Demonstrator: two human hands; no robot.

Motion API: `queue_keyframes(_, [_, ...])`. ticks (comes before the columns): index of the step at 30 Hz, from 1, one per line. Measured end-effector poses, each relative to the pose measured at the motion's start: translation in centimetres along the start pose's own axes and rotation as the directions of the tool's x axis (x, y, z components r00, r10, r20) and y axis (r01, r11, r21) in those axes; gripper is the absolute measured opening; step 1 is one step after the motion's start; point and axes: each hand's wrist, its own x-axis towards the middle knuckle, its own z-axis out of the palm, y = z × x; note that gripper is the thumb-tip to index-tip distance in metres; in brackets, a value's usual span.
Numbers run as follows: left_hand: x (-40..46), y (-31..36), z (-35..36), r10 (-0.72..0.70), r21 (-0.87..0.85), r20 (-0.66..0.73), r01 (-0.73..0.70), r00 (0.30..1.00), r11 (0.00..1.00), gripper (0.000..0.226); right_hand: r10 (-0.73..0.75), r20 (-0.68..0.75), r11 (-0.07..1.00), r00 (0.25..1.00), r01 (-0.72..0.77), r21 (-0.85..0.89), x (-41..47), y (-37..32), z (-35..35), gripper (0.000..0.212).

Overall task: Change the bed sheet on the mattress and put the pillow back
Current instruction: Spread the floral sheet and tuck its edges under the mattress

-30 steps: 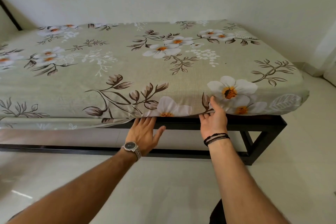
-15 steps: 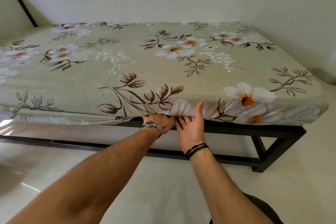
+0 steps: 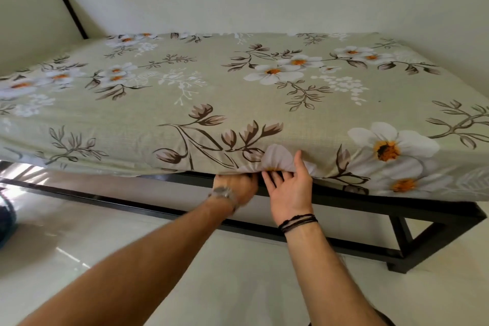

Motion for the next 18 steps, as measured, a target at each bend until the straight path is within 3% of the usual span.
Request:
queue_keyframes(3, [-6.4,-2.1,0.9,0.054,0.052,0.004,-0.055,0.999,0.997,0.063,0.021,0.012,0.999,1.000,-0.020,-0.031,0.7,0.1,-0.6,0.059])
queue_keyframes(5, [-8.4,-4.7,-0.1,-0.037,0.009,-0.001,0.037,0.999,0.999,0.059,0.025,0.008,0.999,1.000,-0.025,-0.033,1.0,0.1,-0.7,0.058])
queue_keyframes(7, [-8.0,-7.6,-1.6,-0.091,-0.039,-0.140,0.086,0.986,0.996,0.054,0.025,-0.004,0.999,1.000,-0.025,-0.027,1.2,0.2,-0.7,0.058])
queue_keyframes(11, [-6.8,-10.6,-1.3,0.065,0.075,-0.225,-0.049,0.972,0.996,0.054,0.031,0.009,1.000,0.999,-0.031,0.002,1.2,0.9,-0.3,0.071])
queue_keyframes(18, [-7.0,-11.3,-0.2,0.105,0.129,-0.227,-0.077,0.968,0.989,0.053,0.004,0.002,1.000,1.000,-0.004,0.029,1.2,1.2,0.2,0.075])
